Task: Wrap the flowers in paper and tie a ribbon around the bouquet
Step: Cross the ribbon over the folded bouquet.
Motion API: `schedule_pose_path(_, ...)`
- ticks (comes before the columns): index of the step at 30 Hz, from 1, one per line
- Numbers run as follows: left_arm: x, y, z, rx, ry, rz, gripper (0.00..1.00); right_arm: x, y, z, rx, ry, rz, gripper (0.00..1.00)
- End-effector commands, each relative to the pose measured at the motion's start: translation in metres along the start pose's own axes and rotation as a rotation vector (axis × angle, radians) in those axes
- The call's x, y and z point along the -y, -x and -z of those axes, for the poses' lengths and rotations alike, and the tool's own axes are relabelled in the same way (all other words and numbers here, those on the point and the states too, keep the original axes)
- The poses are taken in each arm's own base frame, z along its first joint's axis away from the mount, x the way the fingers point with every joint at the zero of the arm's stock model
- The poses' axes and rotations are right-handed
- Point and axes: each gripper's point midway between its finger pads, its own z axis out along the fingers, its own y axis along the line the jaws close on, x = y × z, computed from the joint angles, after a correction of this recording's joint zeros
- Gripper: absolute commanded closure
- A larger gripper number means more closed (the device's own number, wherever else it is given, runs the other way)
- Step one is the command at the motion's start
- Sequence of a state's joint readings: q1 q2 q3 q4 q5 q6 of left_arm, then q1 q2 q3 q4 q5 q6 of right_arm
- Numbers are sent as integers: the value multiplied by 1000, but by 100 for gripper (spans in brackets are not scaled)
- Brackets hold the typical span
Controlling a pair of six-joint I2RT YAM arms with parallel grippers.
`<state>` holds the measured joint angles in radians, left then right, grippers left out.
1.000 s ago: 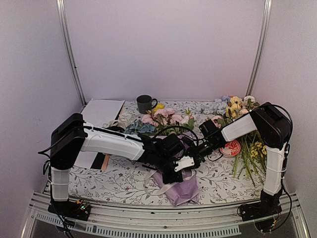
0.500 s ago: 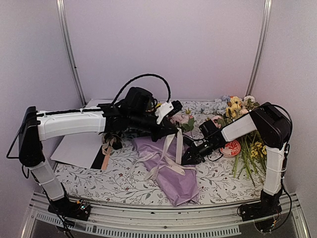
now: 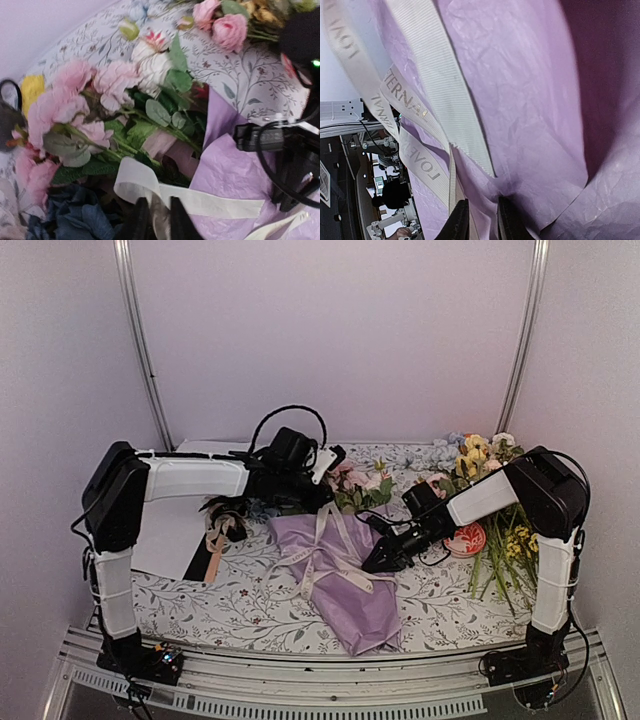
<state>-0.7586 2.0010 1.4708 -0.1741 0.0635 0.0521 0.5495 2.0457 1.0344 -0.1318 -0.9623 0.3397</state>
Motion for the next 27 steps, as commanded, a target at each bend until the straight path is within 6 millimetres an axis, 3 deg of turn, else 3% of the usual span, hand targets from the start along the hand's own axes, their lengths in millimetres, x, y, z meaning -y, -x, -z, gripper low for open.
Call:
schedule_pose_path(1,-6,-22,-1,-112,25,26,63,26,-22,-8,-45,-74,-78,78)
schedule_pose_path(4,0,-11,17,-78,-4,-2,48,26,-23,-8,-47,-73,-79,78)
schedule_pose_path(8,13,6,52,-12,-58,-87,38,27,-22,-9,-47,-71,-79,78)
schedule_pose_path(10,30,8,67,23,-112,-169,38,27,-22,-10,-48,-69,-79,78)
schedule_pose_path(13,67,-6,85,57,-228,-326,47,27,-22,-10,-48,-68,-77,78)
schedule_pose_path(16,87,-32,84,20,-219,-441,60,27,-22,-10,-48,-68,-78,78)
schedule_pose_path(19,81,-46,76,-28,-168,-443,64,27,-22,-10,-49,-67,-78,78)
schedule_pose_path(27,66,-84,66,-133,-58,-377,30,25,-18,-9,-43,-64,-74,78)
